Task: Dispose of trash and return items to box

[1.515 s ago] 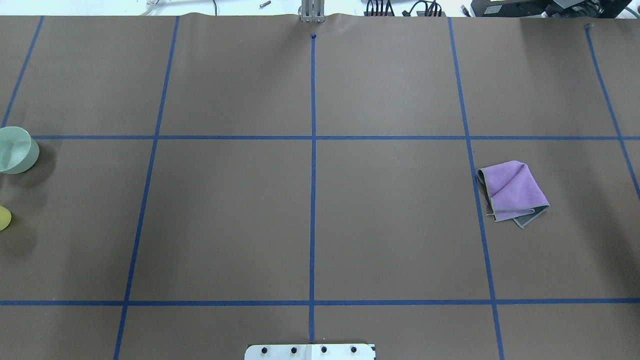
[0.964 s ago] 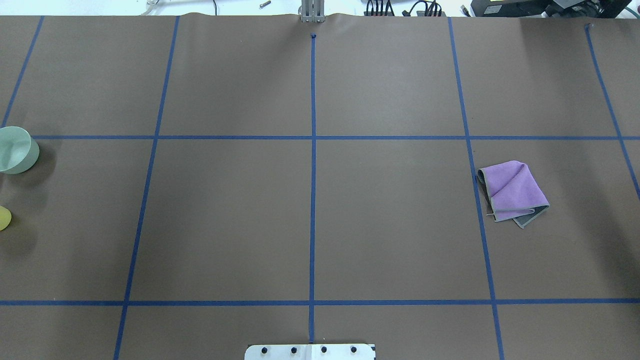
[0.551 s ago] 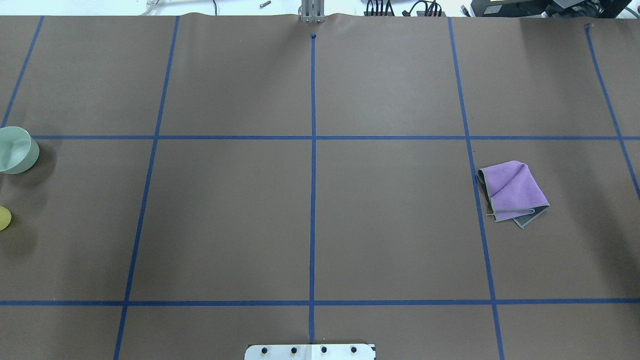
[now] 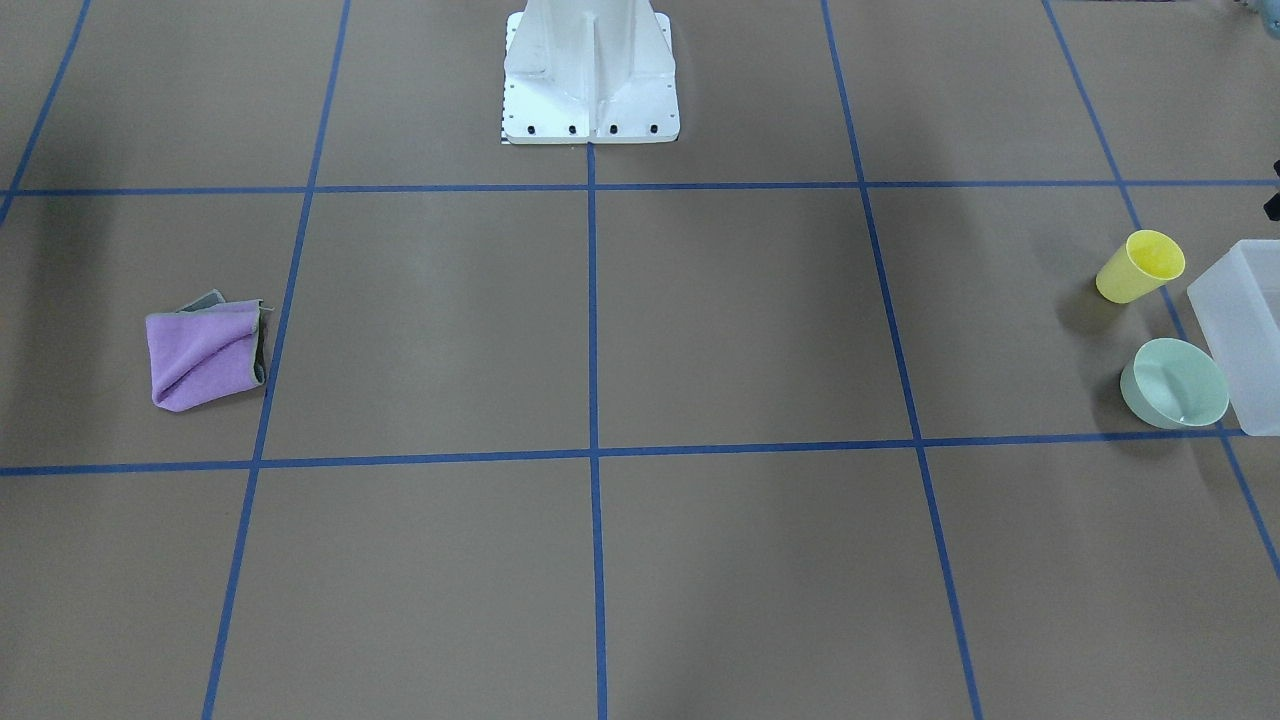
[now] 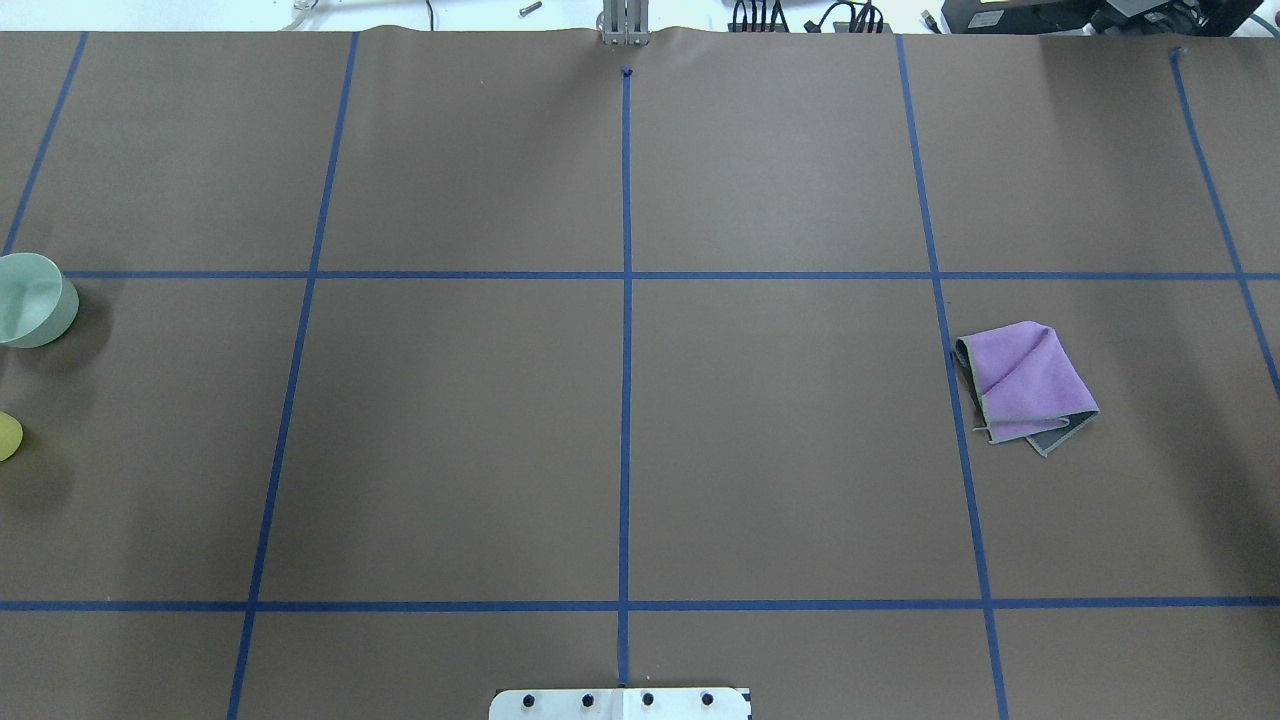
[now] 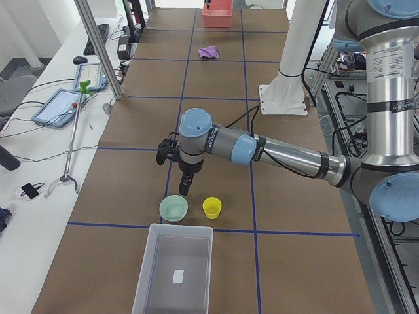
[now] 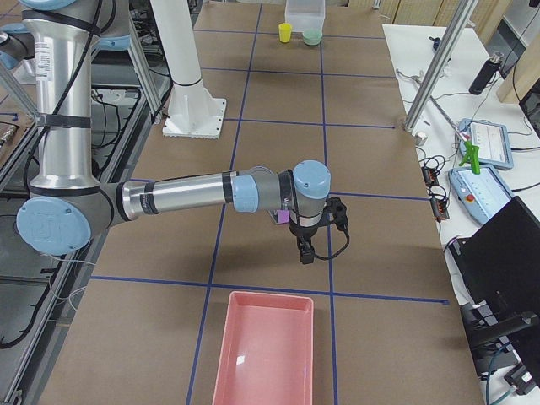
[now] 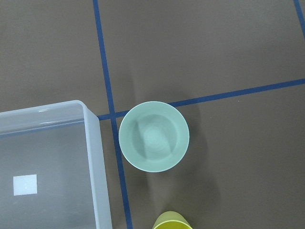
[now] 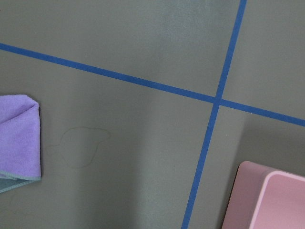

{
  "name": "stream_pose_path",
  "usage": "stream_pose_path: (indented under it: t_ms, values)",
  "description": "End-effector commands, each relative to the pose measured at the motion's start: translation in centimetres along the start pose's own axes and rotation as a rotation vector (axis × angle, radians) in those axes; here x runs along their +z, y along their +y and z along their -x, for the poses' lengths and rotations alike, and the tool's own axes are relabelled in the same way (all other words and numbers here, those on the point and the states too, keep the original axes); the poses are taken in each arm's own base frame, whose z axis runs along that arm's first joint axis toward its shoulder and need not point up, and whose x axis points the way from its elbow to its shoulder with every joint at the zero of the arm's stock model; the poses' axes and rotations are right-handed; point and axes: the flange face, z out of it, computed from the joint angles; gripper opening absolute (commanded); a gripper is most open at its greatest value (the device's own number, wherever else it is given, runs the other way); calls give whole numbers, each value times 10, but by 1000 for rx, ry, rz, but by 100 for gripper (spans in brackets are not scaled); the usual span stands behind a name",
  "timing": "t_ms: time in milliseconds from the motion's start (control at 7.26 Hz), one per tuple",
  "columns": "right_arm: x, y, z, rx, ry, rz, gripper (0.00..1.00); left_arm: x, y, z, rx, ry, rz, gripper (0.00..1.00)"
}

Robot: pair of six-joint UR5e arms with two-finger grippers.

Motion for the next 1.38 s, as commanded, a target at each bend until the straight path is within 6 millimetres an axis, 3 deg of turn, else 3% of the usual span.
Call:
stream_pose_path:
  t_ms: [0, 413, 826, 964, 1102, 1240]
  values:
    - [5, -7, 10, 27, -1, -43, 100, 2, -1, 0, -1, 2, 4, 97]
    - [55, -35, 111, 188, -77, -109, 100, 5, -1, 3, -6, 2, 10, 97]
    - [127, -61, 237, 201, -36, -110, 100, 4, -1, 2, -6, 4, 8, 97]
    - [143, -59, 239, 216, -29, -83, 99, 5, -2, 3, -7, 4, 9, 97]
    - [167, -58, 220, 242, -3, -49, 99, 5, -2, 3, -8, 4, 10, 97]
    - [175, -59, 215, 238, -11, -49, 98, 5, -1, 4, -10, 4, 10, 97]
